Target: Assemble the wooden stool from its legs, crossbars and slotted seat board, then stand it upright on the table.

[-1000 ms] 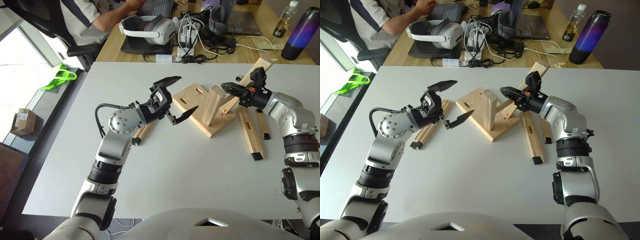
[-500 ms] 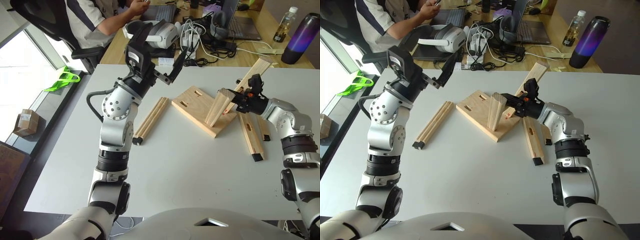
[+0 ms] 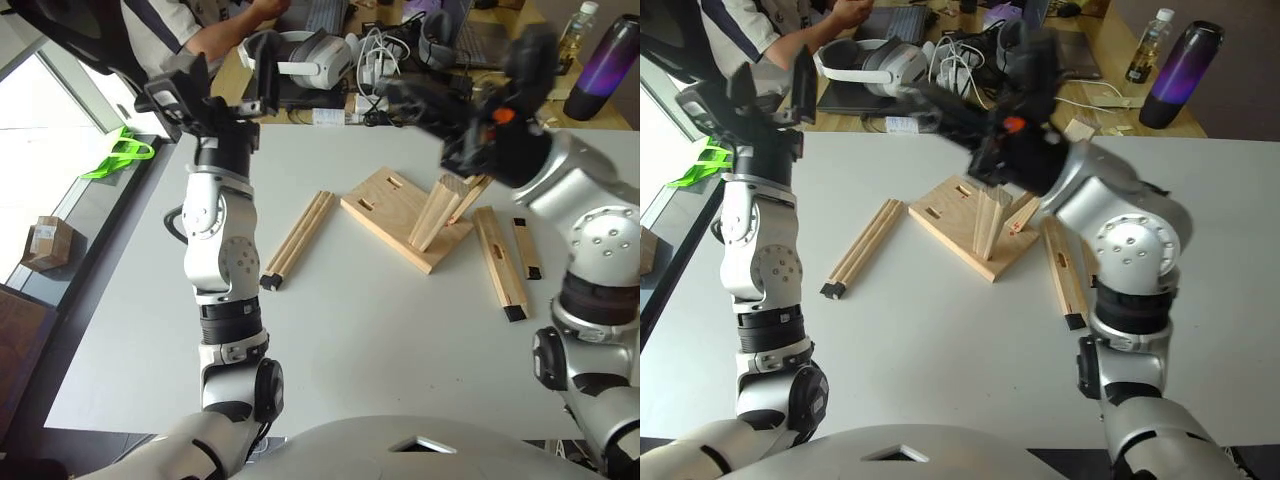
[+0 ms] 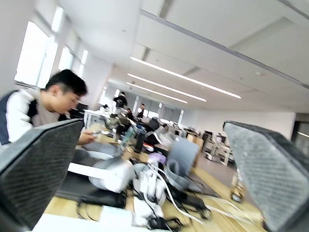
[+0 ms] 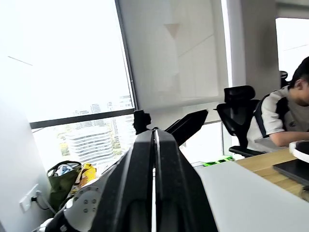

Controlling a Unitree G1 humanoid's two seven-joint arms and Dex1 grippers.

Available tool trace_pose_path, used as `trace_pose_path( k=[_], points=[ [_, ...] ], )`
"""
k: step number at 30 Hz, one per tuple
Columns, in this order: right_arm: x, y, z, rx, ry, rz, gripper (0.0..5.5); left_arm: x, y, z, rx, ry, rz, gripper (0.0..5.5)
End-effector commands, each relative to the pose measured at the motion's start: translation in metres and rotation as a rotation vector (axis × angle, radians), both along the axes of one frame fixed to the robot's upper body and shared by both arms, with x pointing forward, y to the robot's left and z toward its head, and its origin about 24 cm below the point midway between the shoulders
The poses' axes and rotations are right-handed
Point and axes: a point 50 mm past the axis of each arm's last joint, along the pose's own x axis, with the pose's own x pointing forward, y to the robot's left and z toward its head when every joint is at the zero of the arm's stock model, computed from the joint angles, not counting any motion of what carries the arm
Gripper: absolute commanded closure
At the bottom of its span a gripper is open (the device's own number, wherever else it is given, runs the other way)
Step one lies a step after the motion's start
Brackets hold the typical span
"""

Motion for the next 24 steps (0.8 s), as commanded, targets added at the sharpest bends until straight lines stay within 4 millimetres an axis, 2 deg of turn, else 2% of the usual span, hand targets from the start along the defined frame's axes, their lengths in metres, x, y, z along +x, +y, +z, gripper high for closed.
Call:
trace_pose_path(
  k=[1,2,4,5,7,10,12,15,17,19,21,23,24],
  points=[
    [-0.012,0.024,-0.025,-0.159,0.102,0.098,5.49,0.004,0.013,0.001,0.009,0.008,0.076,0.1],
    [-0.011,0.028,-0.036,-0.225,0.135,0.078,5.49,0.005,0.015,-0.001,0.008,0.015,0.091,0.1],
    [0.001,0.039,-0.057,-0.308,0.203,-0.071,5.49,0.006,0.015,-0.004,0.006,0.022,0.104,0.1],
    [0.006,0.044,-0.063,-0.313,0.211,-0.151,5.49,0.006,0.014,-0.005,0.006,0.024,0.104,0.1],
    [0.02,0.042,-0.067,-0.319,0.122,-0.39,5.49,0.007,0.011,-0.01,0.017,0.035,0.103,0.1],
    [0.037,0.008,-0.07,-0.357,-0.01,-0.728,5.49,0.007,0.014,-0.021,0.059,0.063,0.115,0.1],
    [0.037,-0.027,-0.071,-0.37,-0.071,-0.898,5.49,0.005,0.02,-0.026,0.078,0.075,0.128,0.1],
    [0.03,-0.078,-0.089,-0.483,-0.061,-1.066,5.49,-0.001,0.029,-0.034,0.091,0.096,0.163,0.1],
    [0.026,-0.107,-0.087,-0.509,-0.077,-1.201,5.49,-0.002,0.03,-0.036,0.099,0.103,0.167,0.1],
    [0.03,-0.135,-0.076,-0.479,-0.125,-1.382,5.49,-0.002,0.027,-0.037,0.104,0.108,0.162,0.1],
    [0.051,-0.153,-0.066,-0.444,-0.116,-1.511,5.49,-0.001,0.023,-0.04,0.105,0.119,0.15,0.1],
    [0.078,-0.161,-0.063,-0.438,-0.037,-1.566,5.49,0.001,0.017,-0.04,0.11,0.125,0.126,0.1],
    [0.096,-0.159,-0.066,-0.443,0.06,-1.553,5.49,0.002,0.015,-0.04,0.114,0.124,0.115,0.1]
  ],
)
